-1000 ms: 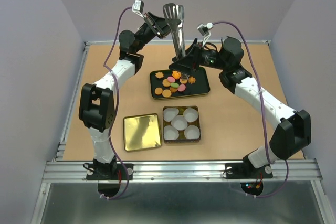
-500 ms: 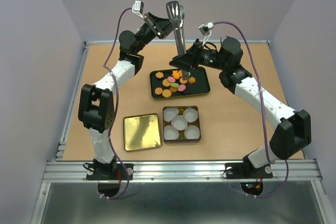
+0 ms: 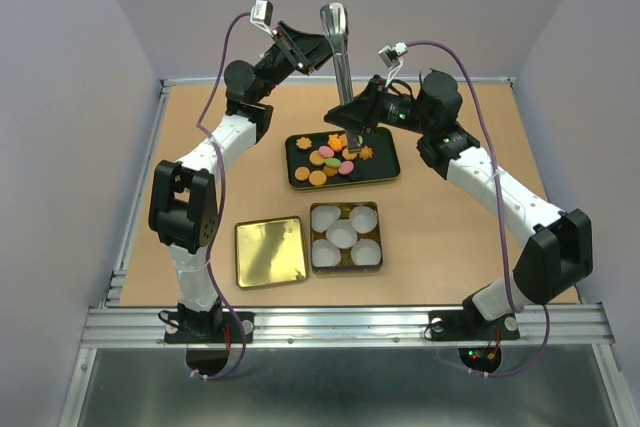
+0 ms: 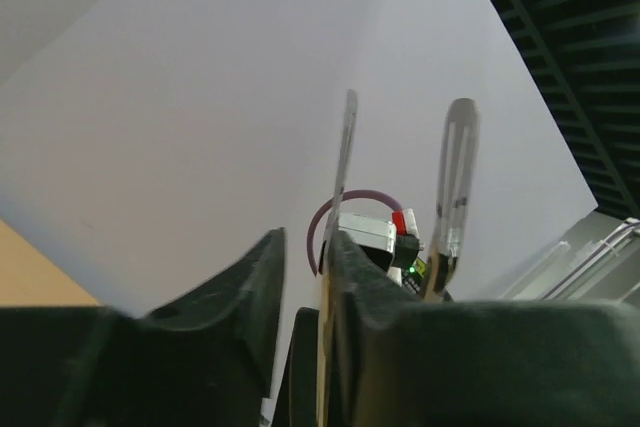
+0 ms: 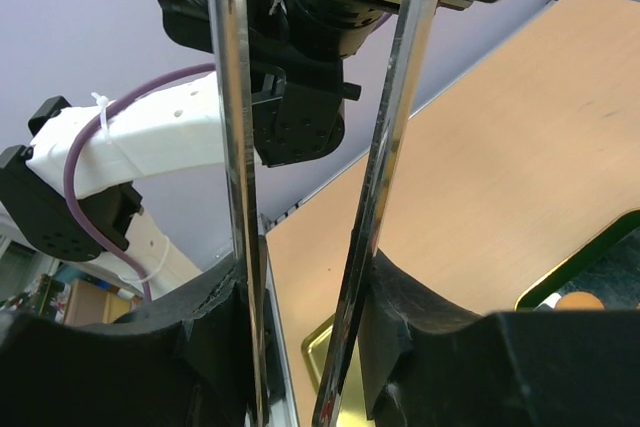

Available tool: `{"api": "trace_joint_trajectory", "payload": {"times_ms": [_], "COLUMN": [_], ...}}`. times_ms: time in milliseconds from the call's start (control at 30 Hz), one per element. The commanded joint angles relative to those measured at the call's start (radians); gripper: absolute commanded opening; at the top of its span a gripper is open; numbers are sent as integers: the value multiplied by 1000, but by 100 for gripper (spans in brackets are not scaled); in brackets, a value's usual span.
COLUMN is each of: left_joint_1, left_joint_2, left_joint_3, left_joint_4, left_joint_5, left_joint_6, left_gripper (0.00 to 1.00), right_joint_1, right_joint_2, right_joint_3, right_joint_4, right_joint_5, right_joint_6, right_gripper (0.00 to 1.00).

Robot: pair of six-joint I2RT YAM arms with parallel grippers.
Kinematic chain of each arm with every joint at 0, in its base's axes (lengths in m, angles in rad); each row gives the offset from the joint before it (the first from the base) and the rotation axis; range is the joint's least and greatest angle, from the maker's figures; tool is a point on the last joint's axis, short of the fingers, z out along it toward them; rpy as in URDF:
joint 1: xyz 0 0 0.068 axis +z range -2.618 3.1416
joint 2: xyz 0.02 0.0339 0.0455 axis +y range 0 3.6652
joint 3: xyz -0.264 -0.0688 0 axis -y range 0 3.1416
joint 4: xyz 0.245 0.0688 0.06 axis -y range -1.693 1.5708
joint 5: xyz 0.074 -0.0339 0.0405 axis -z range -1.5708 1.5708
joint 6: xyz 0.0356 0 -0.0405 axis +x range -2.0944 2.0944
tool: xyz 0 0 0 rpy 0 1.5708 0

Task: Pack the cookies

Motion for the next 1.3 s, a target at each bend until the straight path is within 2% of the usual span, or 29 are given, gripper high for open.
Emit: {"api": "trace_joint_trajectory", "payload": {"times_ms": [0, 133, 400, 600, 900, 1000, 1100, 1133, 1200, 1233, 1267], "left_joint_1": [-1, 1, 45, 115, 235, 261, 287, 294, 306, 315, 317], "left_joint_2": [-16, -25, -63, -96, -148, -178, -226, -253, -283, -315, -332], "left_joint_3": [27, 18, -51, -147, -287, -357, -440, -457, -505, -513, -519], "left_joint_4": [46, 28, 50, 172, 285, 290, 226, 190, 96, -25, -102], "left_joint_5": [53, 71, 76, 90, 120, 142, 175, 183, 192, 196, 193], "left_joint_6": [4, 12, 8, -66, -131, -120, -57, 11, 105, 157, 290], "left_gripper": [43, 50, 52, 53, 53, 52, 52, 52, 52, 52, 52], "right_joint_1": [8, 8, 8, 7, 5, 5, 5, 5, 5, 5, 5], "right_joint_2": [-18, -20, -20, 8, 3, 6, 8, 5, -4, -15, -17], "right_joint_3": [53, 59, 91, 152, 125, 148, 185, 191, 188, 183, 182], "right_joint_4": [77, 77, 68, 2, -32, -137, -330, -436, -525, -608, -651], "right_joint_5": [20, 54, 144, 218, 256, 299, 368, 388, 429, 477, 501], "right_joint_6": [-20, -23, -29, -52, -66, -120, -210, -232, -285, -310, -319], "right_gripper": [43, 41, 40, 40, 40, 40, 40, 40, 40, 40, 40]}}
